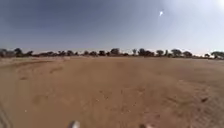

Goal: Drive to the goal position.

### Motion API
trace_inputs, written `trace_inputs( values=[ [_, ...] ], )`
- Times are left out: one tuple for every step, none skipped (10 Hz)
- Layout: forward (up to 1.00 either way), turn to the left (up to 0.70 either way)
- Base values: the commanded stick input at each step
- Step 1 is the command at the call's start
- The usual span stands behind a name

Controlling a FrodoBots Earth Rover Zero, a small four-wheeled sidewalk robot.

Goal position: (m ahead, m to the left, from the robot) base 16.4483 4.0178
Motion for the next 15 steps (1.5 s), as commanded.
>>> trace_inputs(
  values=[
    [0.70,0.00],
    [0.70,0.00],
    [0.70,0.00],
    [0.70,0.00],
    [0.70,0.00],
    [0.70,0.00],
    [0.70,0.00],
    [0.70,0.00],
    [0.70,0.00],
    [0.70,0.00],
    [0.70,0.00],
    [0.70,0.00],
    [0.70,0.00],
    [0.70,0.00],
    [0.70,0.00]
  ],
)
